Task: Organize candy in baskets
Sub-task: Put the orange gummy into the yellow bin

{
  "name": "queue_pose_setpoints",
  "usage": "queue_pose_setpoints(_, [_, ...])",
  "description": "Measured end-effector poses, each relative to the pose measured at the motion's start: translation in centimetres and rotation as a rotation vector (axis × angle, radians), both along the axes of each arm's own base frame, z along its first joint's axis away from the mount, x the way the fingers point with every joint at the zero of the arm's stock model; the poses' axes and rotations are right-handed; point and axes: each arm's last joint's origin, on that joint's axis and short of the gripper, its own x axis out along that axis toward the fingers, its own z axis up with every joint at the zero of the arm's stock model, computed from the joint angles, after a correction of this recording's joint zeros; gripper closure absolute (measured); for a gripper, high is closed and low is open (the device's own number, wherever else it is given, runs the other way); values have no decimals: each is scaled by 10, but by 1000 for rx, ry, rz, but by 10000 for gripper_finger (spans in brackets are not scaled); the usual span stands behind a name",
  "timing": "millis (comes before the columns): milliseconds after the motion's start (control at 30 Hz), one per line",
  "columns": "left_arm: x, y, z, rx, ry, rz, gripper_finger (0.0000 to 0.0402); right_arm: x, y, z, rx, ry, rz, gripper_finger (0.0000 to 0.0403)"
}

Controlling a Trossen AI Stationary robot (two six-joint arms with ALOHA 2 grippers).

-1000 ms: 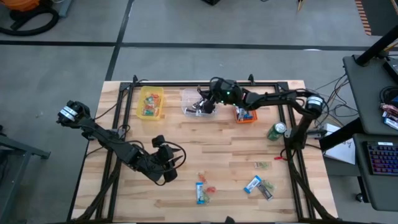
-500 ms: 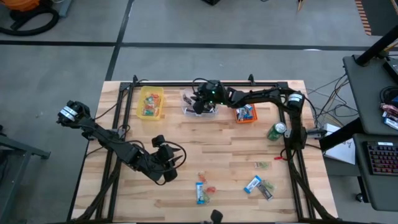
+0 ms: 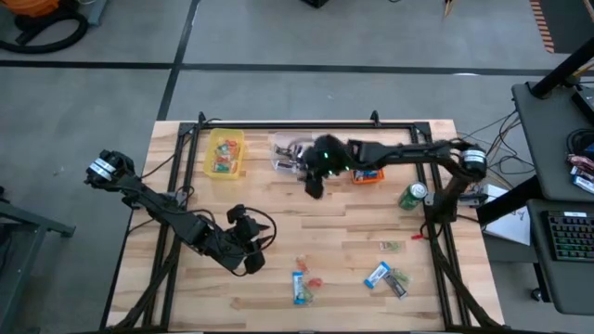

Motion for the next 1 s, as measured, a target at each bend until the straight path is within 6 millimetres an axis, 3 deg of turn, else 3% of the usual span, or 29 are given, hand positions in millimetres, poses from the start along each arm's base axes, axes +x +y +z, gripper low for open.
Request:
queue_pose_setpoints(267, [5,-4,6,-48,-80,-4,283,-40,68,25,45,162,49,274])
queue_pose_setpoints(500, [9,-8,11,-48,-125,-61,283,-75,126,18,115,247,157,280])
queue_pose_setpoints(633, [15,-19,4,-10,-127,-146,275,-92,155,12,132,267,231,269])
queue_pose_setpoints(800, [29,-30,-14,52,-113,-271,231,-99,171,11,128,222,287,251])
queue_pose_setpoints(1000, [46,-43,-42,117,-125,-451,189,-100,172,11,115,227,321,234])
